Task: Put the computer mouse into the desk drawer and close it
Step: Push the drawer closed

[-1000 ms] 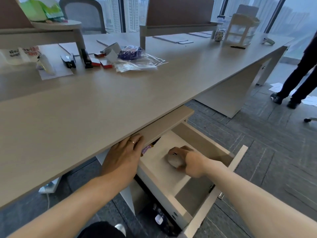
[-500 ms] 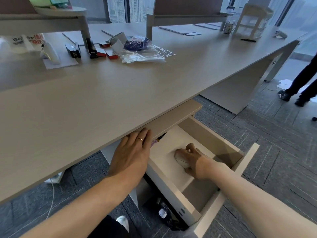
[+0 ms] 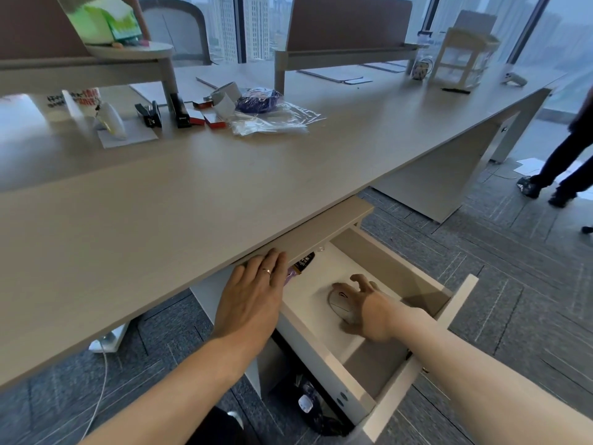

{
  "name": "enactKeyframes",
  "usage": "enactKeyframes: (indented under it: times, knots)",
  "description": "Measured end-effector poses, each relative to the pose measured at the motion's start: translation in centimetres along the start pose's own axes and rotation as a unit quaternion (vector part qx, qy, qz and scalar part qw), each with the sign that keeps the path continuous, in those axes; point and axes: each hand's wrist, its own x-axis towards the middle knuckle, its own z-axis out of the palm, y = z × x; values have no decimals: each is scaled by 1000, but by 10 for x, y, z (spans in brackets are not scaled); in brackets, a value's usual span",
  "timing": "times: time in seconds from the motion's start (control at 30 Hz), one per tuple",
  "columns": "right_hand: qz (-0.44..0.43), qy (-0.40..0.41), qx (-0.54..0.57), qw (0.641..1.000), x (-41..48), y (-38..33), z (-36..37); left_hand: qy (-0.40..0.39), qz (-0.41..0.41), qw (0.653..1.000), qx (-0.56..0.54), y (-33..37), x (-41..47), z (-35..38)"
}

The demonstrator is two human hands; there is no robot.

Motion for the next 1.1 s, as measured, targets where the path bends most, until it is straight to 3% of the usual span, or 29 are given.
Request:
enactKeyframes:
  times: [0.17, 0.27, 0.33, 0.47, 0.77, 1.1]
  knots:
    - [23, 183, -8, 983, -55, 15, -37, -20, -13, 1000, 3, 4, -3, -7]
    - [126, 279, 64, 950, -91, 38, -35, -27, -12, 1000, -1, 7, -5, -13]
    - [211, 308, 184, 909, -111, 47, -25, -27, -16, 1000, -2, 8, -6, -15]
    - [335, 239, 437, 800, -111, 47, -3, -24, -25, 999, -14, 8, -5, -17]
    - [305, 196, 621, 694, -83, 17, 2, -12, -39, 999, -18, 8, -6, -9]
    - [278, 168, 670, 668, -40, -8, -14, 23, -50, 998, -44, 5, -3, 1]
